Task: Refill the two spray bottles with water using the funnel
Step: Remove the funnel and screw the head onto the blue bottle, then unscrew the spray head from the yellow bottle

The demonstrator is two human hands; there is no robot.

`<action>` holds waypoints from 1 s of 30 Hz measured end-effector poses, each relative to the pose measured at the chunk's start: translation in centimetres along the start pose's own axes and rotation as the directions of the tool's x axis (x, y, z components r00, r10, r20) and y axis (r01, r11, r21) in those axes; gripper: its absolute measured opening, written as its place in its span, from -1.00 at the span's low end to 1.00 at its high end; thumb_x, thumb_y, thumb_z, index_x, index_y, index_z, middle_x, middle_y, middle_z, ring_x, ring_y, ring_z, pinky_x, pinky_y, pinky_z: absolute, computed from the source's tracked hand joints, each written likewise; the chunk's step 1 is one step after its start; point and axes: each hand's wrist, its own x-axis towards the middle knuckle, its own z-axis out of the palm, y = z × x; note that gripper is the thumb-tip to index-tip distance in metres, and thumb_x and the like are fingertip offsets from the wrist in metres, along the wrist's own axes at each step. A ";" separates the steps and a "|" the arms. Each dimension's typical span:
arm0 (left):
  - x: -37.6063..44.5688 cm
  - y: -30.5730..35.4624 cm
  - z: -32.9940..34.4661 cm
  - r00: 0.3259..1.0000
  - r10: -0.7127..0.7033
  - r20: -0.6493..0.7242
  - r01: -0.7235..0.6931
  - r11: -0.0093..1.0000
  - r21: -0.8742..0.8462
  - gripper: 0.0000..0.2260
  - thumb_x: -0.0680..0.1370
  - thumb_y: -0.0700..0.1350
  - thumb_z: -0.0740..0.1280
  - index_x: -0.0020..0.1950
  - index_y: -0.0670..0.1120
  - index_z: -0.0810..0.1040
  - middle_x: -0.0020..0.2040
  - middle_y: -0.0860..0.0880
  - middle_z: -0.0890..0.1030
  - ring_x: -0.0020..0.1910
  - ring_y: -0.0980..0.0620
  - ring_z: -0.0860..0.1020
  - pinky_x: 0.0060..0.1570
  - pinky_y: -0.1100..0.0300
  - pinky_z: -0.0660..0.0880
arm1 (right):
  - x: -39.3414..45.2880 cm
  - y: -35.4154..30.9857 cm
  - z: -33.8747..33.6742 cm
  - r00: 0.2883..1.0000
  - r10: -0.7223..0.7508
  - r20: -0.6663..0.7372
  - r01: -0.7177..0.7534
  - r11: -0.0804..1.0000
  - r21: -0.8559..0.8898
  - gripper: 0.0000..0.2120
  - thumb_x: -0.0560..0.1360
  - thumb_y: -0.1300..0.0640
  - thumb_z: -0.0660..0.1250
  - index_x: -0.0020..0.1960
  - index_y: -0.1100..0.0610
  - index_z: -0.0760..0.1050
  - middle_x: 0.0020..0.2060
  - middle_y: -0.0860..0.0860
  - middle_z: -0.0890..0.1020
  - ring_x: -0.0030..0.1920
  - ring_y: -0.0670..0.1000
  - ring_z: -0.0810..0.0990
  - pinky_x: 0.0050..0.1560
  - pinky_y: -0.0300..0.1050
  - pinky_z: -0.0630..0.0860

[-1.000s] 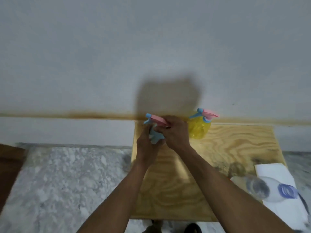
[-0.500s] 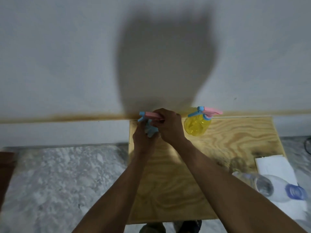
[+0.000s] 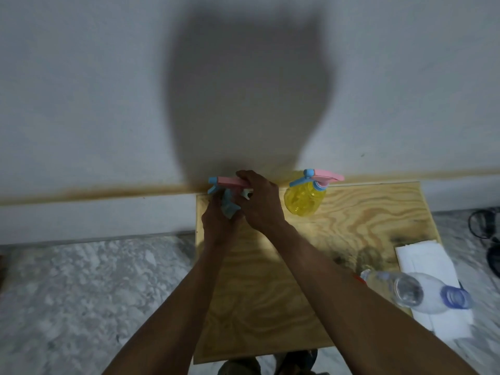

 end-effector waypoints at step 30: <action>-8.0 10.1 12.3 0.994 0.103 0.031 -0.102 0.993 -0.054 -0.55 0.39 0.01 0.42 0.24 0.32 0.47 0.10 0.22 0.63 0.13 0.10 0.62 0.11 0.16 0.56 | -4.1 9.6 -12.7 0.915 0.366 -0.172 -0.287 0.887 0.363 -0.80 0.46 -0.07 0.47 -0.02 0.03 0.64 -0.18 -0.10 0.68 -0.10 -0.10 0.62 -0.05 -0.10 0.53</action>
